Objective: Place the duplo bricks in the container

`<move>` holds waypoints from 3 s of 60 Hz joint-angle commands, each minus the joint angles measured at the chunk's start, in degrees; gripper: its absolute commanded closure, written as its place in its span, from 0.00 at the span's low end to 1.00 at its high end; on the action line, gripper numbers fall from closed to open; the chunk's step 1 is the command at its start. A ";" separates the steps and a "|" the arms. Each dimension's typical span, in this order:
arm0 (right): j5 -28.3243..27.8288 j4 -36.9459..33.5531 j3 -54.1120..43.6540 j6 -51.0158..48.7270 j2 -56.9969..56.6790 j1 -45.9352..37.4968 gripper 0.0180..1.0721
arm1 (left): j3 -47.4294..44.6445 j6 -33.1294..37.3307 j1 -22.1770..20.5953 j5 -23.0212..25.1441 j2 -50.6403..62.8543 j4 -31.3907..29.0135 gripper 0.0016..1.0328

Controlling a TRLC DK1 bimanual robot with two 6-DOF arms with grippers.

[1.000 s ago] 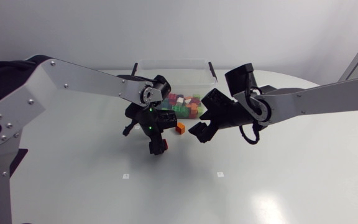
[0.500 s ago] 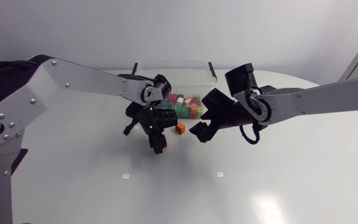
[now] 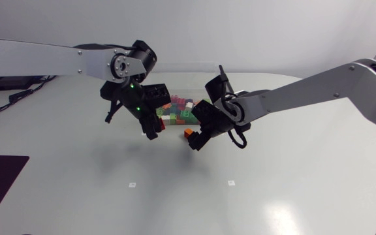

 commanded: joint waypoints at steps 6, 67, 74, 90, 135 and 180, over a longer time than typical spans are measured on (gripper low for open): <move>0.77 -4.08 6.34 3.05 4.88 0.20 0.18 | 1.16 -2.30 1.86 0.94 -3.11 -0.69 0.79; 3.85 -20.95 24.71 3.84 17.09 2.49 0.79 | 11.44 -6.69 6.07 5.68 -7.77 -1.92 0.79; 3.85 -20.16 21.72 3.84 14.19 2.23 0.85 | 12.59 -7.49 6.25 6.30 -7.59 -1.92 0.79; 3.58 -18.49 12.75 3.84 2.94 0.73 0.85 | 15.66 -11.18 6.78 7.18 -4.16 0.89 0.79; 1.30 -19.46 9.33 4.55 -14.37 -3.75 0.85 | 37.28 -23.92 6.34 8.06 18.07 5.55 0.78; -0.72 -21.66 17.50 6.13 -15.60 -5.68 0.86 | 37.02 -24.27 4.14 6.83 13.06 1.24 0.04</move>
